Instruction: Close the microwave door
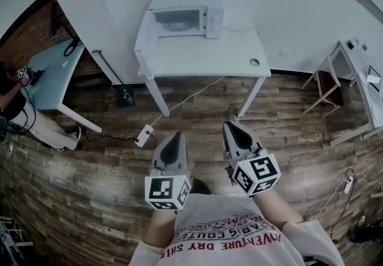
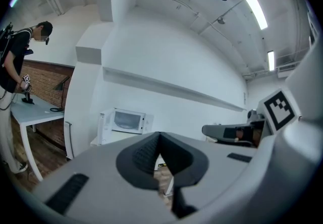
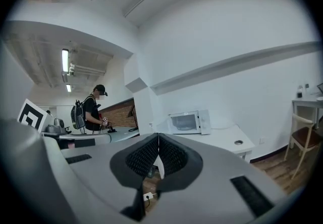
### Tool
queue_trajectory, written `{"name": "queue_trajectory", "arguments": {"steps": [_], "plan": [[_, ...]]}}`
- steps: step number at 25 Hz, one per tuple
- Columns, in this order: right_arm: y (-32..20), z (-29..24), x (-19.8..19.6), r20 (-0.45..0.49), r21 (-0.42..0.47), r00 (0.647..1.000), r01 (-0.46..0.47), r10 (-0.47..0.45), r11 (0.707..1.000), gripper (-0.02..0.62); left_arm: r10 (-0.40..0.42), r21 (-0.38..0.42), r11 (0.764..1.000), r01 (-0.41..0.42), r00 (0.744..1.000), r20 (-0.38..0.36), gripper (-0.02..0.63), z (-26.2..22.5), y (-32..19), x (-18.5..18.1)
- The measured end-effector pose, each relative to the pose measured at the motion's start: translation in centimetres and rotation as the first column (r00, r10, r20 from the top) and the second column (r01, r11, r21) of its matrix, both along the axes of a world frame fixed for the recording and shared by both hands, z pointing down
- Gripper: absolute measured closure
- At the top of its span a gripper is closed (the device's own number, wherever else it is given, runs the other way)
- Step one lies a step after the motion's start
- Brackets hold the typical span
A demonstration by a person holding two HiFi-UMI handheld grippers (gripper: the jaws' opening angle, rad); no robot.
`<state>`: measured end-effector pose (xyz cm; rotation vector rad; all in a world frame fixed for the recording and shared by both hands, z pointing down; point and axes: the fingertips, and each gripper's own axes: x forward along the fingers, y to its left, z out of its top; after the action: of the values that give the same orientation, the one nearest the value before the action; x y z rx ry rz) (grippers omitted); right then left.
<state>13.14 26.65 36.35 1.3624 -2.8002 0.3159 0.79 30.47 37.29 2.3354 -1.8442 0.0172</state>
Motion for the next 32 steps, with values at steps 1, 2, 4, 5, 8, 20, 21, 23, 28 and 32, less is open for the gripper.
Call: {"name": "queue_trajectory", "arguments": {"steps": [1, 2, 4, 5, 8, 20, 21, 23, 28, 32], "plan": [[-0.9, 0.2, 0.4, -0.005, 0.0, 1.0, -0.008, 0.008, 1.0, 0.583, 0.005, -0.007, 1.0, -0.005, 1.0, 0.0, 0.612, 0.2, -0.9, 0.3], [-1.9, 0.5, 0.7, -0.006, -0.005, 1.0, -0.017, 0.016, 1.0, 0.583, 0.01, -0.013, 1.0, -0.01, 1.0, 0.0, 0.612, 0.4, -1.9, 0.5], [-3.9, 1.2, 1.3, -0.003, -0.02, 0.999, -0.035, 0.035, 0.999, 0.583, 0.024, -0.017, 1.0, -0.024, 1.0, 0.001, 0.612, 0.8, -4.3, 0.8], [-5.0, 1.5, 1.5, -0.002, -0.024, 0.999, -0.046, 0.046, 0.999, 0.583, 0.035, -0.015, 0.999, -0.035, 0.999, 0.005, 0.612, 0.9, -5.7, 1.0], [-8.9, 2.1, 2.0, -0.003, -0.031, 0.997, -0.082, 0.082, 0.996, 0.583, 0.077, 0.007, 0.997, -0.078, 0.997, 0.027, 0.612, 0.6, -10.4, 1.6], [-27.0, 1.4, -2.0, -0.068, -0.049, 0.994, -0.092, 0.088, 0.995, 0.583, 0.159, -0.002, 0.987, -0.159, 0.987, 0.013, 0.612, -0.2, -31.1, -0.8], [-28.6, 1.3, -2.2, -0.071, -0.045, 0.993, -0.094, 0.091, 0.995, 0.583, 0.161, -0.002, 0.987, -0.161, 0.987, 0.008, 0.612, -0.2, -32.7, -1.1], [-31.7, 1.5, -2.6, -0.075, -0.041, 0.992, -0.103, 0.1, 0.994, 0.583, 0.156, 0.0, 0.988, -0.156, 0.988, 0.002, 0.612, -0.1, -35.7, -2.0], [-37.1, 1.8, -4.0, -0.049, -0.072, 0.993, -0.109, 0.106, 0.991, 0.583, 0.154, -0.021, 0.988, -0.154, 0.988, -0.01, 0.612, 0.6, -41.3, -3.5], [-41.0, 1.5, -4.5, -0.06, -0.05, 0.993, -0.101, 0.098, 0.994, 0.583, 0.143, -0.029, 0.989, -0.143, 0.99, 0.001, 0.612, 1.0, -44.6, -3.6]]}}
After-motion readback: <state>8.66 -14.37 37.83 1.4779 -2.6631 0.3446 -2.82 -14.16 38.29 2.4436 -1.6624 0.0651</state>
